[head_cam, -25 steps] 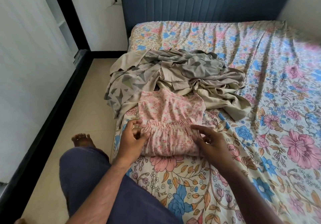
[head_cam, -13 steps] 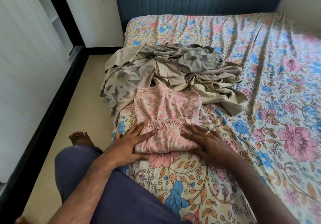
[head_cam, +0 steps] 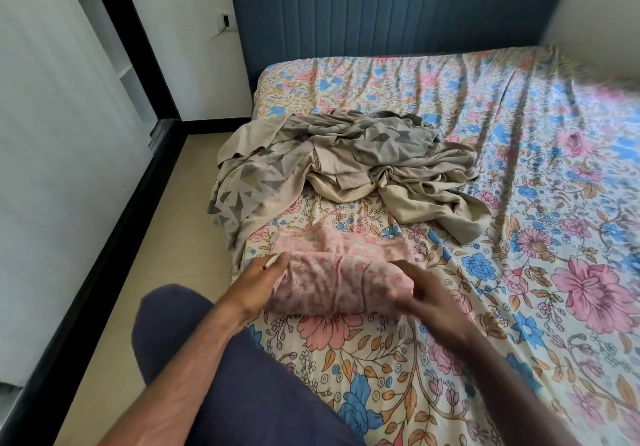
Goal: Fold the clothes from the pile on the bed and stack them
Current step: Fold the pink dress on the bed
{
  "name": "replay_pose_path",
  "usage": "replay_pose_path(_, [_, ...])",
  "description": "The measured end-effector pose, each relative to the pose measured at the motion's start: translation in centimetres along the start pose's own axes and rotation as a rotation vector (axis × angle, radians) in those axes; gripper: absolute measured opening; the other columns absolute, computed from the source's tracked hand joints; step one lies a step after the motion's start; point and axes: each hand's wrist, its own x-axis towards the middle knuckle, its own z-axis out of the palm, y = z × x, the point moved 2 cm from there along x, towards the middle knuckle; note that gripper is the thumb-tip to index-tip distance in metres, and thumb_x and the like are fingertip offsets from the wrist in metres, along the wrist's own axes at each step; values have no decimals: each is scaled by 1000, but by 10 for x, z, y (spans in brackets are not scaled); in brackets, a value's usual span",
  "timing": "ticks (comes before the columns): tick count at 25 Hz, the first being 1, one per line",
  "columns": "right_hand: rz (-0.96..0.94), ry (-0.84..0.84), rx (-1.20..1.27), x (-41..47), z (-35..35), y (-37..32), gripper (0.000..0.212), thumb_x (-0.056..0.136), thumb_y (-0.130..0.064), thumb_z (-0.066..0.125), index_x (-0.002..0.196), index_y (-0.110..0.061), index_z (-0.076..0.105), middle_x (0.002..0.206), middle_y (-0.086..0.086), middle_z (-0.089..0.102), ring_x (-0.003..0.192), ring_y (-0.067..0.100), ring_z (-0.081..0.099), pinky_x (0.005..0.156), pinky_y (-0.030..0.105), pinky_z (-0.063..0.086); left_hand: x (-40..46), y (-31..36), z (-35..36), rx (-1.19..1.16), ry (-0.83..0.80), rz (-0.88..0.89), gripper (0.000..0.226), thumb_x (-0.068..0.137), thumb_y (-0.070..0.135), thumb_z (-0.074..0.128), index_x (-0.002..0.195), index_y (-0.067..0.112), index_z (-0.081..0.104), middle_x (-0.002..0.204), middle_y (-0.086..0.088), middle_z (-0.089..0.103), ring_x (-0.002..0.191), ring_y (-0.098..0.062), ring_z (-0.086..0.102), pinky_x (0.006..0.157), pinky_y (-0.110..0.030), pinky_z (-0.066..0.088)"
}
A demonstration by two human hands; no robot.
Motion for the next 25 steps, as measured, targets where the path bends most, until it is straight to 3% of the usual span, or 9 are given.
replay_pose_path(2, [-13, 30, -53, -4, 11, 13, 51, 81, -44, 82, 124, -23, 65, 116, -1, 75, 105, 21, 74, 85, 47, 63, 8, 9, 6, -2, 67, -17, 36, 104, 51, 42, 112, 27, 67, 90, 23, 73, 88, 12, 67, 102, -34, 45])
replay_pose_path(5, [-31, 306, -96, 8, 11, 23, 24, 86, -51, 71, 100, -33, 75, 97, -3, 77, 86, 19, 75, 69, 53, 63, 16, 8, 4, -33, 59, -74, 60, 93, 65, 53, 135, 23, 58, 125, 19, 59, 84, 14, 61, 115, -51, 34])
replay_pose_path(6, [-15, 380, -99, 15, 10, 21, 20, 89, -50, 69, 95, -32, 75, 92, -2, 77, 82, 19, 75, 67, 55, 61, 17, 4, 2, -75, 36, -77, 69, 80, 69, 68, 132, 24, 57, 128, 15, 59, 85, 10, 65, 110, -49, 43])
replay_pose_path(9, [33, 427, -49, 34, 12, 3, 6, 97, -31, 69, 96, -30, 75, 93, -9, 77, 85, 10, 75, 69, 43, 64, 24, -12, -1, -190, 53, -44, 76, 56, 30, 97, 120, 16, 59, 117, -9, 74, 99, -22, 75, 78, -46, 64])
replay_pose_path(11, [40, 449, 13, 44, 11, -8, 6, 97, -26, 70, 101, -26, 74, 96, -12, 77, 89, 5, 74, 71, 32, 63, 34, -12, -1, -190, 151, 31, 62, 66, 17, 89, 120, 17, 60, 113, -5, 76, 104, -23, 74, 83, -47, 63])
replay_pose_path(16, [303, 547, -413, 70, -5, 6, 54, 89, -51, 74, 130, -18, 63, 117, -2, 74, 95, 15, 71, 82, 44, 62, 71, -8, -3, 114, 463, 14, 47, 78, 30, 87, 111, 17, 56, 105, -2, 70, 97, -24, 71, 82, -36, 57])
replay_pose_path(18, [403, 545, -592, 63, -6, 17, 71, 85, -61, 72, 137, -18, 52, 130, 2, 62, 111, 20, 61, 93, 42, 53, 73, -20, -4, 304, 536, -108, 64, 67, 61, 85, 106, 21, 54, 104, 1, 64, 94, -23, 66, 79, -35, 55])
replay_pose_path(20, [441, 579, -584, 50, -6, 22, 79, 82, -75, 63, 136, -20, 45, 132, 3, 56, 117, 22, 55, 97, 43, 49, 70, -30, -6, 300, 515, -172, 74, 57, 82, 74, 103, 27, 61, 97, 5, 70, 88, -20, 69, 76, -37, 58])
replay_pose_path(25, [624, 483, -500, 43, -7, 19, 86, 83, -83, 48, 132, -13, 49, 116, 11, 72, 97, 27, 72, 93, 44, 57, 68, -21, -2, -27, 291, -289, 60, 71, 59, 83, 98, 6, 70, 84, -14, 75, 63, -23, 67, 55, -31, 52])
